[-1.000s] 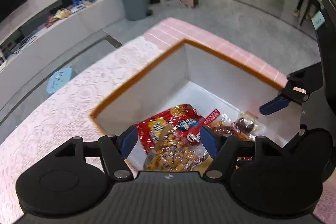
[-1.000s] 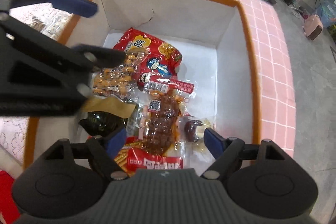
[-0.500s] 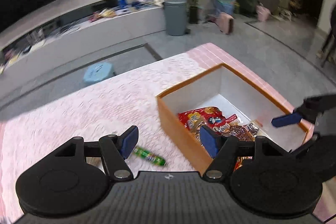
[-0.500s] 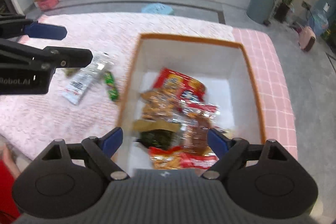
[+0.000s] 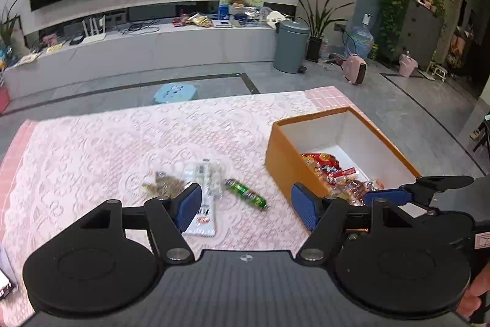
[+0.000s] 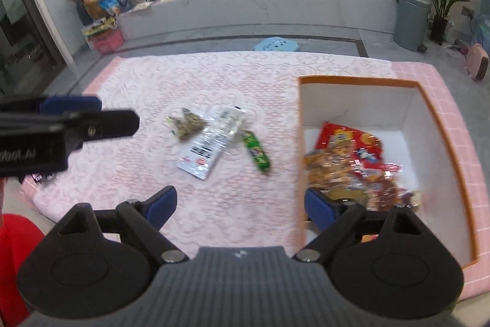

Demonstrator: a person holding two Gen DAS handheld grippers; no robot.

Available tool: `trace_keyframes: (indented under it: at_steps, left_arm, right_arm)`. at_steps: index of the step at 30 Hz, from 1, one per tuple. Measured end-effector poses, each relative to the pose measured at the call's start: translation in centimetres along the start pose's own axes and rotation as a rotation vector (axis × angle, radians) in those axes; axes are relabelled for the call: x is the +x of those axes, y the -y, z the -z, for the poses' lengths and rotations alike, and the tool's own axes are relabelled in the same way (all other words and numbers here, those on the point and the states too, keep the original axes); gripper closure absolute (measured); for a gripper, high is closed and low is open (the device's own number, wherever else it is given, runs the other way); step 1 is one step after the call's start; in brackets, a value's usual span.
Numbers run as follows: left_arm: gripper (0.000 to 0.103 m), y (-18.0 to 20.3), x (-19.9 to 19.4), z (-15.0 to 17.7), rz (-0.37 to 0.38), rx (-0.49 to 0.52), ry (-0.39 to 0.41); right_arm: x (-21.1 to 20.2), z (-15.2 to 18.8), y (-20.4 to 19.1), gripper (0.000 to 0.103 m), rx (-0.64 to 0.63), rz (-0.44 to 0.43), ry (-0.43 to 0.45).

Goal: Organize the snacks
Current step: 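Withdraw both open tools from the box back toward the remaining snacks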

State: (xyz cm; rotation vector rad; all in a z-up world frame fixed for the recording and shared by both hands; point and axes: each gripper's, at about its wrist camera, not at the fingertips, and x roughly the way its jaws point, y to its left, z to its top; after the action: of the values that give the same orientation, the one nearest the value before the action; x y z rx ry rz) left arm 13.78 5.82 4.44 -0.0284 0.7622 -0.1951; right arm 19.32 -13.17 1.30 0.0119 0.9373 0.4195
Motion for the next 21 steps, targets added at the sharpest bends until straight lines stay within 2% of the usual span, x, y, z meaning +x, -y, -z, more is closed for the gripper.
trace_keyframes:
  at_steps: [11,14,19,21]
  left_arm:
    - [0.024,-5.3,1.1,3.6,-0.043,-0.098,0.052]
    - [0.024,-6.8,1.9,4.3,-0.055,-0.112,0.043]
    - [0.024,-8.3,3.7,4.6,-0.053,-0.13,0.028]
    - [0.024,-8.6,4.5,4.5,-0.05,-0.124,0.02]
  right_arm:
    - [2.8,3.2,-5.0,0.015,-0.054,0.126,0.202]
    - [4.0,3.7,-5.9,0.015,-0.086,0.163,0.241]
    - [6.2,3.6,-6.7,0.017,-0.138,0.183,0.266]
    - [7.1,3.4,-6.7,0.023,-0.155,0.175,0.262]
